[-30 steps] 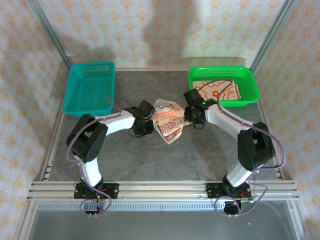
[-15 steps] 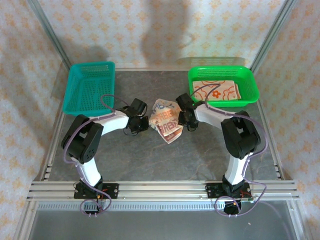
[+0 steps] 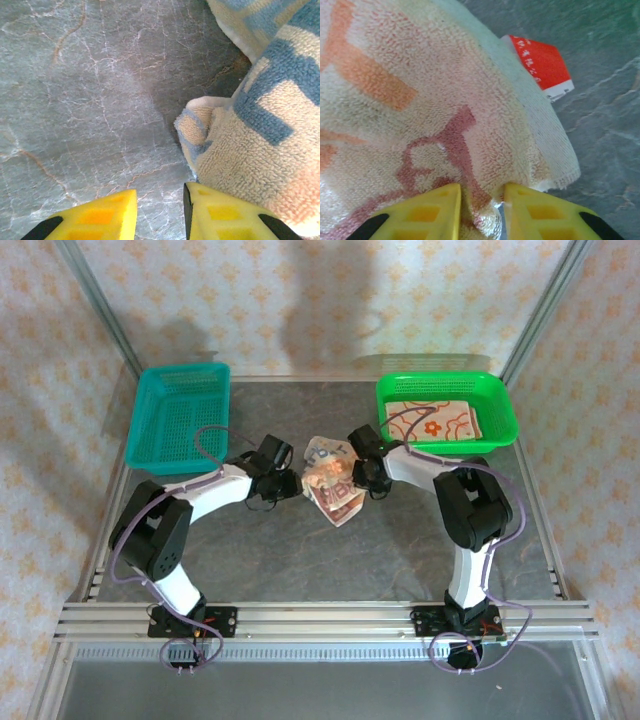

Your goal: Fold and stack the towels

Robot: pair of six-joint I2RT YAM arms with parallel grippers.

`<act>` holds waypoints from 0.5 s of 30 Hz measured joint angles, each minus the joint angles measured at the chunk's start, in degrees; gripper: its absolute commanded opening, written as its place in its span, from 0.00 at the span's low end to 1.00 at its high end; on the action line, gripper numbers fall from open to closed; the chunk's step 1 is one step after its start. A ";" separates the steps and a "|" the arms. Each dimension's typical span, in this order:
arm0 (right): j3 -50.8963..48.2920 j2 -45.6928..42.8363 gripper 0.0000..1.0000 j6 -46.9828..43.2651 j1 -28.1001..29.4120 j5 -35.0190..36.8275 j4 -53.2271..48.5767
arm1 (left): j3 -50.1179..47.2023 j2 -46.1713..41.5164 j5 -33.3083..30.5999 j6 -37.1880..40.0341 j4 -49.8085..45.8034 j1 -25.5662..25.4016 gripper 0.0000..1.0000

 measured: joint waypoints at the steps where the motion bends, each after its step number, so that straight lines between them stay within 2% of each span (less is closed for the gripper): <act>1: -0.17 0.09 0.26 0.66 0.68 -0.35 0.66 | 0.20 -0.39 -0.63 0.37 -1.03 0.04 0.31; 4: -0.31 0.20 0.26 2.99 4.37 -1.33 2.23 | 1.29 -1.95 -2.75 1.22 -4.33 0.63 0.31; 11: 5.75 3.13 0.31 5.81 19.67 -4.15 1.79 | 1.73 -8.72 -7.58 1.79 -9.79 2.93 0.32; 15: 7.80 2.86 0.32 5.49 21.29 -3.96 0.44 | -1.01 -12.87 -8.79 1.07 -11.17 2.89 0.32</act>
